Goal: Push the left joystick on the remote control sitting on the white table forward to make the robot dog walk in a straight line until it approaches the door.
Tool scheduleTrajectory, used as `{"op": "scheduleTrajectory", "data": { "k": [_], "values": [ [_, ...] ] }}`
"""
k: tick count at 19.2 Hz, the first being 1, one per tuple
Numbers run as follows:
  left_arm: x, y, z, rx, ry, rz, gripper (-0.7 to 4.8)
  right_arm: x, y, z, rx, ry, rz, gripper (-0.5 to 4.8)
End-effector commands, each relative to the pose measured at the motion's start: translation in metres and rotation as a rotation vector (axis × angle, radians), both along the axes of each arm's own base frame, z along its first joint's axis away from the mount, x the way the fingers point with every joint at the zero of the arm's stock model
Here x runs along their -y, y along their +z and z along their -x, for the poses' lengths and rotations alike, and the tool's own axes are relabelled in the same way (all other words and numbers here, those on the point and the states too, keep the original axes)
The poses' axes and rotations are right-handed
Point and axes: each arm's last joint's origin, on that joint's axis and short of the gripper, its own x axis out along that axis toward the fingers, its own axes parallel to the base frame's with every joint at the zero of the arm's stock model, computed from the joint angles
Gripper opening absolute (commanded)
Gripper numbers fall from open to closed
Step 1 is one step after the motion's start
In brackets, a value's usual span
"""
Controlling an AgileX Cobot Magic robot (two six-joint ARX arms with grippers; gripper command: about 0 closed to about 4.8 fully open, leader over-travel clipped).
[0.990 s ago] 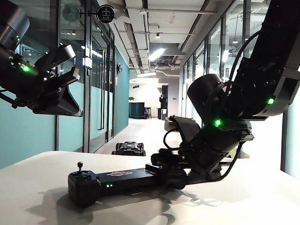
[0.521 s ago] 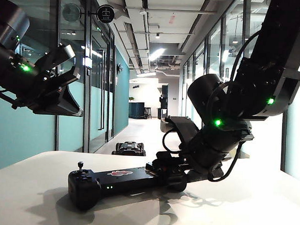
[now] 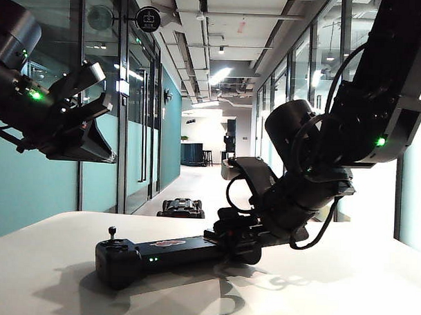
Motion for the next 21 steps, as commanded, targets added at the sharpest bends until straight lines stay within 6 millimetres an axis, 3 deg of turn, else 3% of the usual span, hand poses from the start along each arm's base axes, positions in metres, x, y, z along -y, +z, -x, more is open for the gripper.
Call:
{"op": "scheduleTrajectory", "data": {
  "k": [1,8,11,17,21],
  "values": [
    [0.0006,0.0026,-0.0008,0.013,-0.007,0.006,-0.05,-0.0014,0.0059,-0.0026,0.027,0.035,-0.039,3.26],
    [0.0006,0.0026,-0.0008,0.013,-0.007,0.006,-0.05,-0.0013,0.0068,-0.0033,0.049,0.049,-0.026,3.15],
    [0.0006,0.0026,-0.0008,0.013,-0.007,0.006,-0.05,-0.0013,0.0068,-0.0033,0.049,0.049,-0.026,1.98],
    [0.0006,0.0026,-0.0008,0.012,-0.007,0.007,-0.05,-0.0011,0.0071,-0.0037,0.054,0.036,-0.025,1.83],
    [0.001,0.0026,-0.0005,0.011,-0.024,0.014,-0.05,0.0015,0.0086,-0.0064,0.071,-0.115,-0.034,1.65]
  ]
}}
